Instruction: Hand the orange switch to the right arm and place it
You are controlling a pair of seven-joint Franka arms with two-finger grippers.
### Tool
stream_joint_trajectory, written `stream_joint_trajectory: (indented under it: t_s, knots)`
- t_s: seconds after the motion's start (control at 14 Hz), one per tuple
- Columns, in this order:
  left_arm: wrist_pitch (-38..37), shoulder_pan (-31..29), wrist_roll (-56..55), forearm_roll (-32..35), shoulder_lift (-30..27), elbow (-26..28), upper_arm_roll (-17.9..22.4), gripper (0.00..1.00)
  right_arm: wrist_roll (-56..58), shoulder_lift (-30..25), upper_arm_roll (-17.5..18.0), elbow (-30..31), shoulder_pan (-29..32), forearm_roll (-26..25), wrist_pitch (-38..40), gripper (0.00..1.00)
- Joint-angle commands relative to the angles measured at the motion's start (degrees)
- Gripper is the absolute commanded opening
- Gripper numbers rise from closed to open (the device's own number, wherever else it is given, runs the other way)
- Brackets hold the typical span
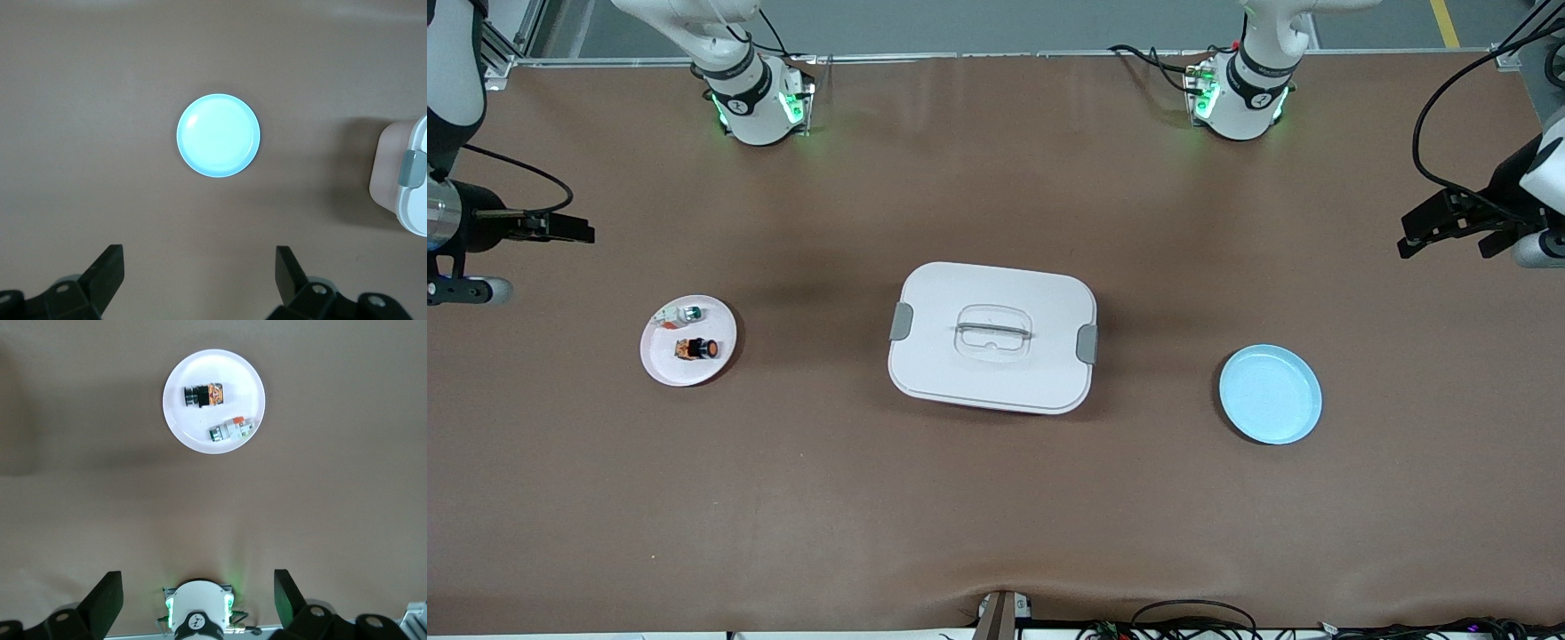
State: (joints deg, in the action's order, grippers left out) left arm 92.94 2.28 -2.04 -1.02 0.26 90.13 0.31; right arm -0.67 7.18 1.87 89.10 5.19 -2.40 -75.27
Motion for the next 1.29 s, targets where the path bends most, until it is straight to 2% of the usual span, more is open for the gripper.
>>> stream_joint_trajectory:
  t_s: [0.0, 0.21, 0.36, 0.64, 1.21]
  knots:
    - [-1.0, 0.0, 1.07, 0.58, 0.0, -0.48, 0.13, 1.0, -8.17, -0.67, 0.68, -1.73, -1.93, 0.72, 2.14, 1.0]
    - [-0.92, 0.0, 1.07, 0.58, 0.0, -0.48, 0.13, 1.0, -12.41, -1.55, 0.41, -1.3, -1.85, 4.4, 1.44, 1.0]
    - [-1.01, 0.0, 1.07, 0.58, 0.0, -0.48, 0.22, 1.0, -12.6, -2.95, 0.5, -0.43, -1.93, 4.59, 0.39, 1.0]
    - [-0.92, -0.09, 1.07, 0.58, 0.0, -0.48, 0.22, 1.0, -12.51, -11.82, 0.5, 9.58, -3.6, 4.59, -9.71, 1.0]
    - [-0.92, 0.09, 0.98, 0.58, -0.09, -0.57, 0.13, 1.0, -12.07, -14.9, 0.5, 9.16, -4.04, 4.5, -9.9, 1.0]
